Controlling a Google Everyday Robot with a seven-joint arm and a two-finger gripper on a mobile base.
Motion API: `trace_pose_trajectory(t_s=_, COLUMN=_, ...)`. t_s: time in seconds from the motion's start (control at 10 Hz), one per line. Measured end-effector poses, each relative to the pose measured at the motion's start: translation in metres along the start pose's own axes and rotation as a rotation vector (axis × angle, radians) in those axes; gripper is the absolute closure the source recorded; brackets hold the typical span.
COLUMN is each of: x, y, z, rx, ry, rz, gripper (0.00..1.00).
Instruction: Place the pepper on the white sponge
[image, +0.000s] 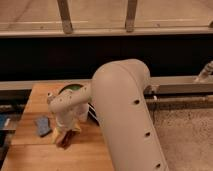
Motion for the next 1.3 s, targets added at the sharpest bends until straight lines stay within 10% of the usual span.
trace_pose_trajectory(t_s=0.6, x=0.0, y=-0.002, z=-0.005, rx=0.004, ry=0.0, rz=-0.002, gripper=0.98)
trace_pose_trajectory(t_s=1.3, x=-0.001, y=0.001, z=-0.047, rx=0.037, ry=-0.082, rz=-0.019, gripper=1.0)
